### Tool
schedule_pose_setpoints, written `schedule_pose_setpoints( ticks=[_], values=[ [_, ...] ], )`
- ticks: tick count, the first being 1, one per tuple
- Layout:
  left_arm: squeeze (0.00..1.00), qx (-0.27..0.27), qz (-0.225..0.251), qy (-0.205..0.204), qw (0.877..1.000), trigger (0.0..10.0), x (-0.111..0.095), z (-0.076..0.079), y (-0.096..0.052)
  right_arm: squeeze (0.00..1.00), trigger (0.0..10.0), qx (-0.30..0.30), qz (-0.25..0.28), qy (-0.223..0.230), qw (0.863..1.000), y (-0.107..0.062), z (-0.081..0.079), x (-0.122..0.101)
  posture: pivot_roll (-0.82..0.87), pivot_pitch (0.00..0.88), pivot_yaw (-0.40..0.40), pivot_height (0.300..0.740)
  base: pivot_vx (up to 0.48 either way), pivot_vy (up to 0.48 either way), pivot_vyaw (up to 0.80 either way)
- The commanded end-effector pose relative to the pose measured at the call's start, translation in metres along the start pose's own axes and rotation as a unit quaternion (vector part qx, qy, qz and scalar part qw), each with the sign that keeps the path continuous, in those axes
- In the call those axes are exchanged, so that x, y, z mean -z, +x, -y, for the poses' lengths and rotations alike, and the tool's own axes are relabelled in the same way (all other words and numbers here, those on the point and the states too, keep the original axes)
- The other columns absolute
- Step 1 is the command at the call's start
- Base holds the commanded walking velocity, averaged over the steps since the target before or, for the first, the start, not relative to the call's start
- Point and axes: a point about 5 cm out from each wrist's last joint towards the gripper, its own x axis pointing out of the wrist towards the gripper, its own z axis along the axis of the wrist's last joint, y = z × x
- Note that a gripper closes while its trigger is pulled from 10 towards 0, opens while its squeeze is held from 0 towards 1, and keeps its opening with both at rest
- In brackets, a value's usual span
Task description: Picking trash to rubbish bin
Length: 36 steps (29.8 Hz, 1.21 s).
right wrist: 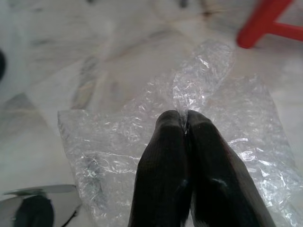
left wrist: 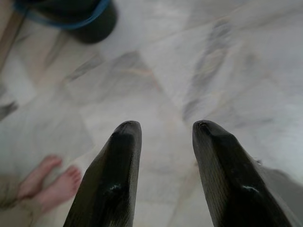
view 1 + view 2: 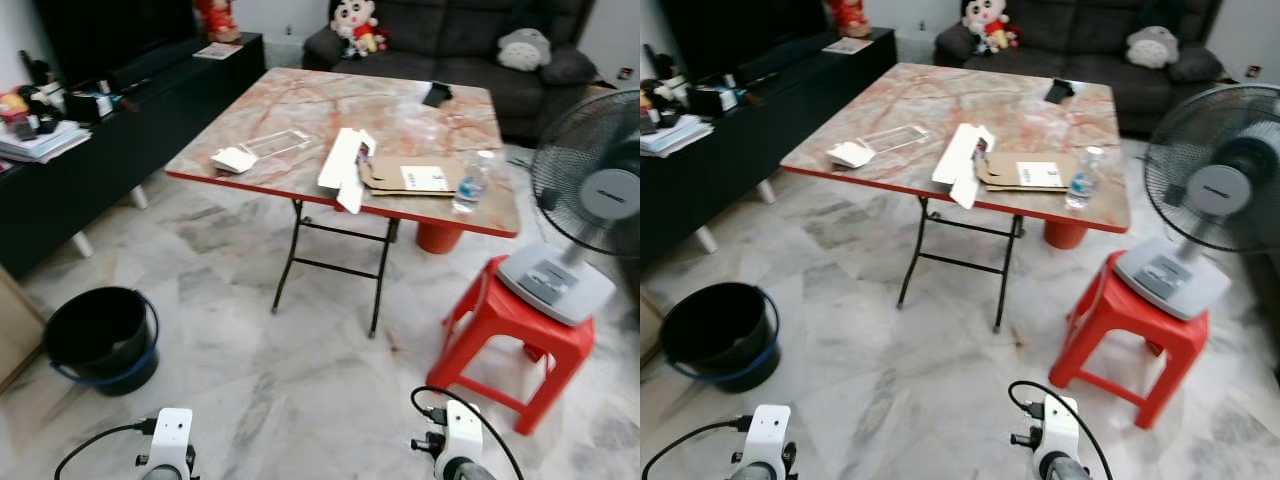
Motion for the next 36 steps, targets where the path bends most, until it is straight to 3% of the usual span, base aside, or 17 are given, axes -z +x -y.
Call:
schedule_pose_setpoints(
  ticks=[1,13,24,36],
  values=[
    [0.00,0.003,-0.017,0.009,1.000,10.0,0.006,-0.001,-0.001,0.00,10.0,0.003,0.007,0.005,1.000,0.000,0.000,-0.003,-0.01,0.000,0.015,0.740,0.000,0.000,0.79],
    [0.00,-0.007,-0.016,-0.007,1.000,10.0,0.004,-0.001,0.000,0.00,10.0,0.012,-0.002,0.006,1.000,-0.001,0.005,0.000,0.01,0.000,-0.022,0.740,0.000,0.000,0.79],
    [0.00,-0.005,-0.016,-0.010,1.000,10.0,0.002,0.000,0.001,0.00,10.0,0.002,0.009,0.003,1.000,0.003,-0.005,-0.013,0.02,0.000,-0.021,0.740,0.000,0.000,0.79],
    [0.00,0.003,-0.017,-0.007,1.000,10.0,0.003,0.004,0.000,0.00,10.0,0.009,0.002,0.023,1.000,0.001,-0.003,-0.003,0.01,0.000,-0.006,0.740,0.000,0.000,0.65]
  ],
)
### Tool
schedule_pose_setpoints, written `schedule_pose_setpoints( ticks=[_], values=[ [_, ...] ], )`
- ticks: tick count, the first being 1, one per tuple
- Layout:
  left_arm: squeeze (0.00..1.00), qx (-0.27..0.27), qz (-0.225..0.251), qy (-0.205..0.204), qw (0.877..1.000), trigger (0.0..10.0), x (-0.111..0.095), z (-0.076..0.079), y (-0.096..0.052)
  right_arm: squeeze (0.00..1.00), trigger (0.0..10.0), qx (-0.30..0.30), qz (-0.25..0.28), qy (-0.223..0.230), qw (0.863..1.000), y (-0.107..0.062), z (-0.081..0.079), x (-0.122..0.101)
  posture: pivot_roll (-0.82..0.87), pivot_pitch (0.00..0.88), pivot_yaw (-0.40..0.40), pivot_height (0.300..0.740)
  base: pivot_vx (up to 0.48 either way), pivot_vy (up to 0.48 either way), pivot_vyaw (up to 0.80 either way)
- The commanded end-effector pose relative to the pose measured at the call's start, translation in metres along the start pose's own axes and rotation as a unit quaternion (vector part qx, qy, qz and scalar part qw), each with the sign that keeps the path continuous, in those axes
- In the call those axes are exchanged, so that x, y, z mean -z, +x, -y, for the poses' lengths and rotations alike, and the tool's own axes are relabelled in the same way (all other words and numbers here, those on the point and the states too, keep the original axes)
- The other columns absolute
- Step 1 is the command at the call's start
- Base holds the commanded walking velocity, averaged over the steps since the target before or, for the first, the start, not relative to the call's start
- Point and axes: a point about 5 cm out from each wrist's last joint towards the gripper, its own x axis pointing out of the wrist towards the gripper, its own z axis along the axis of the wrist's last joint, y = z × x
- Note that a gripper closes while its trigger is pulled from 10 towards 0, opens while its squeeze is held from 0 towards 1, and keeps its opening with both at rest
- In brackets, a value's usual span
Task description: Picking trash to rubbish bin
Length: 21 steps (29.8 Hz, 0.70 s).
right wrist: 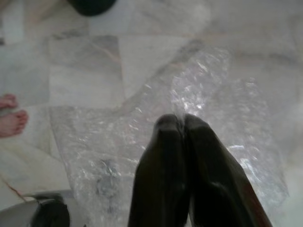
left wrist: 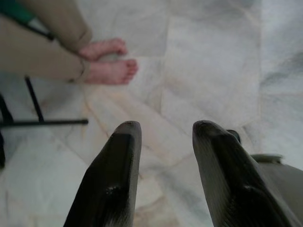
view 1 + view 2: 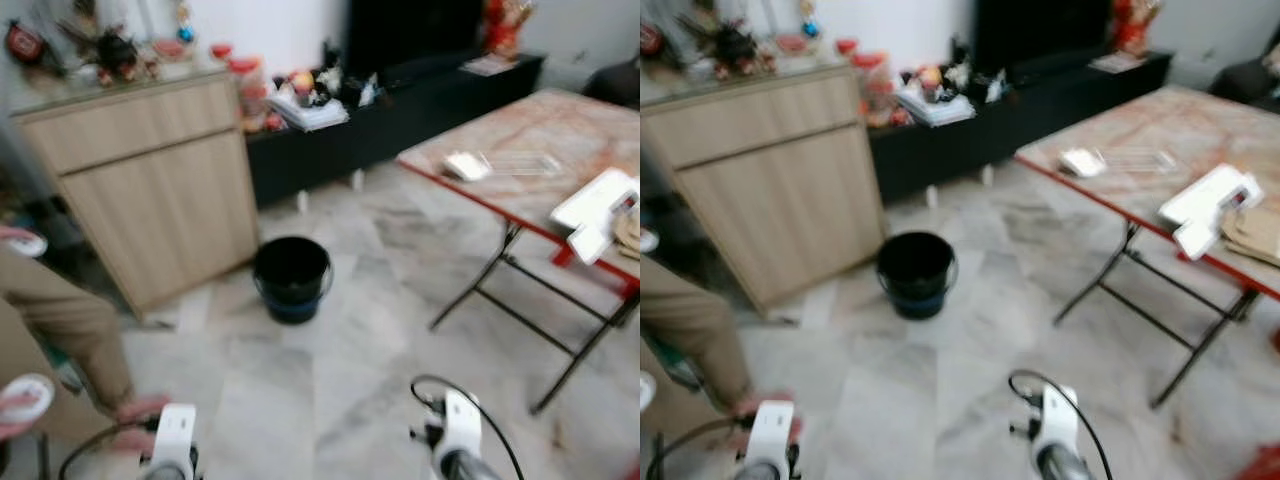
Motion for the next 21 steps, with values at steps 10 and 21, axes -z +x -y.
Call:
schedule_pose_setpoints(
  ticks=[10,21],
  values=[
    [0.00,0.001,-0.003,0.001,1.000,10.0,-0.0027,0.0010,0.0010,0.00,10.0,-0.004,0.005,0.011,1.000,0.0007,-0.0047,-0.0014,0.02,0.000,-0.007,0.740,0.099,0.000,0.00],
    [0.00,0.000,-0.006,0.003,1.000,10.0,-0.0012,-0.0017,0.0008,0.00,10.0,-0.008,0.009,-0.005,1.000,0.0019,-0.0089,-0.0053,0.02,0.000,-0.004,0.740,0.337,0.000,0.36]
  ],
)
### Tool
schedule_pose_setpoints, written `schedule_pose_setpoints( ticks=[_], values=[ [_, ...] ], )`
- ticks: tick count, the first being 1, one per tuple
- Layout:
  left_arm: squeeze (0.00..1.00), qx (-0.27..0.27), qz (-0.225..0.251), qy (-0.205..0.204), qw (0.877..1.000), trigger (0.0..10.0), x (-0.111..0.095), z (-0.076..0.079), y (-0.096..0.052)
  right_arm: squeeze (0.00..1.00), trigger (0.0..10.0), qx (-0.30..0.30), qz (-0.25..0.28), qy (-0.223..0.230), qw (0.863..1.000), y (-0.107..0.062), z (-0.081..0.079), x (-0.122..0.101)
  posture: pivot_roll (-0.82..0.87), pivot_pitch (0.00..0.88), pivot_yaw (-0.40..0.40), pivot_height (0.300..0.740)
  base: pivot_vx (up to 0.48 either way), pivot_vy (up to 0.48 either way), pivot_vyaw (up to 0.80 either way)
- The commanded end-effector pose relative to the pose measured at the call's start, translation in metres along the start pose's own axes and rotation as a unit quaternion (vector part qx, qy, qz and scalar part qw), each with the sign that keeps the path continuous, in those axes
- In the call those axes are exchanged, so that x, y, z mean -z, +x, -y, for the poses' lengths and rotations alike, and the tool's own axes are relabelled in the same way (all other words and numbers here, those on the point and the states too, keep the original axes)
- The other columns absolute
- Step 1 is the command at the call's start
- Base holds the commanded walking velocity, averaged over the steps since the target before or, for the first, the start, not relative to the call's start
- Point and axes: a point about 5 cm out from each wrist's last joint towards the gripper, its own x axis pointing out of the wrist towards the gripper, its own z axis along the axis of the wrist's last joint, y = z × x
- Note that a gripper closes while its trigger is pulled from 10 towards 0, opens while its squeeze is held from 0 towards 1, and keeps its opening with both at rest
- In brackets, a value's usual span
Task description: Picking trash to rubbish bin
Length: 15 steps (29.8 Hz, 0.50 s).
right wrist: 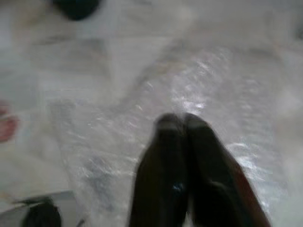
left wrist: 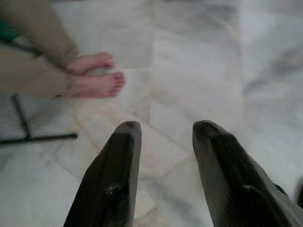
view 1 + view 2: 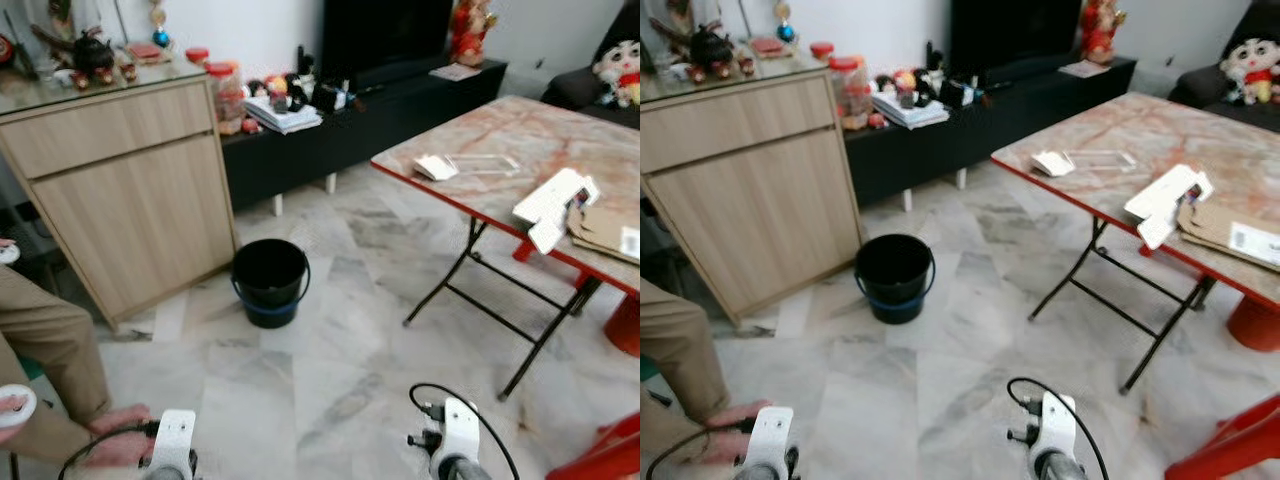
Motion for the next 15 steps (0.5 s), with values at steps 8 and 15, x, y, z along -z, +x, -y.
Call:
schedule_pose_setpoints(
  ticks=[8,15],
  values=[
    [0.00,-0.007,-0.026,0.002,1.000,10.0,0.0163,-0.0066,-0.0036,0.00,10.0,-0.003,0.004,-0.001,1.000,0.0010,-0.0052,-0.0023,0.02,0.000,-0.001,0.740,0.340,0.000,0.00],
    [0.00,-0.006,-0.027,0.006,1.000,10.0,0.0177,-0.0072,-0.0040,0.00,10.0,0.000,-0.003,-0.003,1.000,0.0001,-0.0026,0.0014,0.02,0.000,0.003,0.740,0.340,0.000,0.00]
  ],
)
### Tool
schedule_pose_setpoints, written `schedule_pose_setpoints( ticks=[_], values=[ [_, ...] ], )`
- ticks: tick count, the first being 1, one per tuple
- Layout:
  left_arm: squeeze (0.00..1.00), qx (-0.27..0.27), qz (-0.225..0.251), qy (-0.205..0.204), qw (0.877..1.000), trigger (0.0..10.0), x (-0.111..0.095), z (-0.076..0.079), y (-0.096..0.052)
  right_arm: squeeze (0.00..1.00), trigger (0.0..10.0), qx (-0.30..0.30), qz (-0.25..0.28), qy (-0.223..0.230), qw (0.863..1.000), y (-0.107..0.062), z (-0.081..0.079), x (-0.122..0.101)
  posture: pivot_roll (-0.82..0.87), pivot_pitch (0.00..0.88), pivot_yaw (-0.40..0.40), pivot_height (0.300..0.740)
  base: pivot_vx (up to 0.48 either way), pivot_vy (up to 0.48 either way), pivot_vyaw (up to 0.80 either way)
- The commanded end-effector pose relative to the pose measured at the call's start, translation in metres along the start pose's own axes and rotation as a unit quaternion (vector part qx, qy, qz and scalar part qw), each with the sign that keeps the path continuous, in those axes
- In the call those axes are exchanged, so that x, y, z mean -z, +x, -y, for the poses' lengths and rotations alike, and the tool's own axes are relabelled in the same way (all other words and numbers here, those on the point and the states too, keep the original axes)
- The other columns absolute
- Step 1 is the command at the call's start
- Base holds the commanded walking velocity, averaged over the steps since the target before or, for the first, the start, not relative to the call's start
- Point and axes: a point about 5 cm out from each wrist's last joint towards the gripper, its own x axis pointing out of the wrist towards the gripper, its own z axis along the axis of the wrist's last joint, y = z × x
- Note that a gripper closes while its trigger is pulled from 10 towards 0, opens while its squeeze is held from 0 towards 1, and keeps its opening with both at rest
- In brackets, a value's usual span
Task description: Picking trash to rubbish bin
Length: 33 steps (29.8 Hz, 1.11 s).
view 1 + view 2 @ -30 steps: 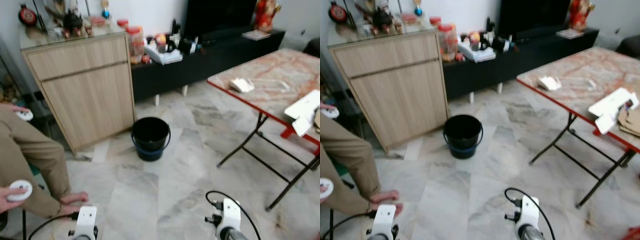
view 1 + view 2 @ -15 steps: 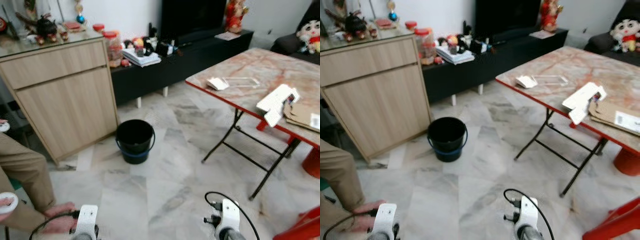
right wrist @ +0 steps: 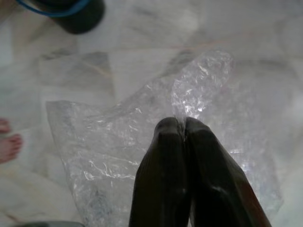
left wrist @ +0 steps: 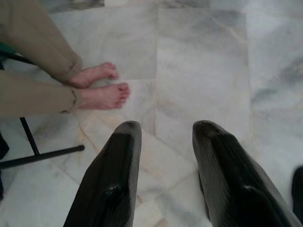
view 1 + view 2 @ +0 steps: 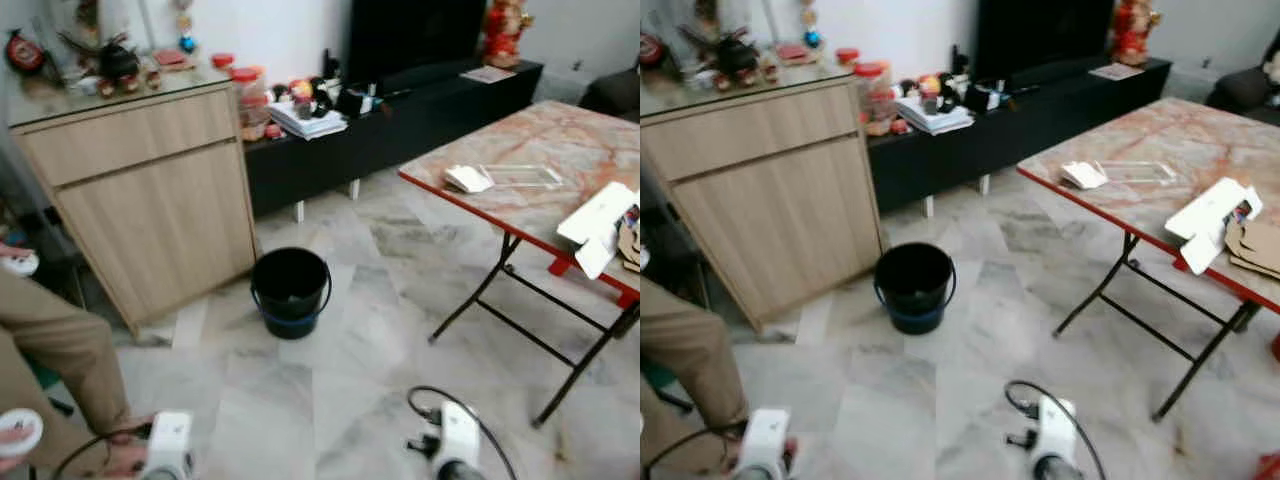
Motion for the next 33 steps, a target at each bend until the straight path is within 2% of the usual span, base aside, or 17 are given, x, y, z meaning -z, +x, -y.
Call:
schedule_pose_setpoints(
  ticks=[1,12,19,27,33],
  values=[
    [0.00,-0.014,-0.010,0.006,1.000,10.0,0.0061,-0.0126,-0.0011,0.00,10.0,-0.019,0.006,-0.002,1.000,0.0025,-0.0150,-0.0054,0.02,0.000,0.004,0.740,0.337,0.000,0.00],
    [0.00,-0.014,-0.010,0.012,1.000,10.0,0.0067,-0.0152,-0.0013,0.00,10.0,-0.032,0.010,0.006,0.999,0.0027,-0.0210,-0.0055,0.02,0.000,0.009,0.740,0.336,0.000,0.00],
    [0.00,-0.014,-0.011,0.016,1.000,10.0,0.0071,-0.0166,-0.0014,0.00,10.0,-0.037,0.007,-0.015,0.999,0.0028,-0.0232,-0.0050,0.02,0.000,0.010,0.740,0.333,0.000,0.00],
    [0.00,-0.011,-0.010,0.017,1.000,10.0,0.0064,-0.0159,-0.0013,0.00,10.0,-0.040,0.004,-0.016,0.999,0.0023,-0.0235,-0.0022,0.02,0.000,0.011,0.740,0.327,0.000,0.71],
    [0.00,-0.011,-0.006,0.016,1.000,10.0,0.0030,-0.0165,-0.0004,0.00,10.0,-0.039,0.000,-0.012,0.999,0.0023,-0.0234,-0.0013,0.02,0.000,0.008,0.740,0.328,0.000,0.00]
  ],
)
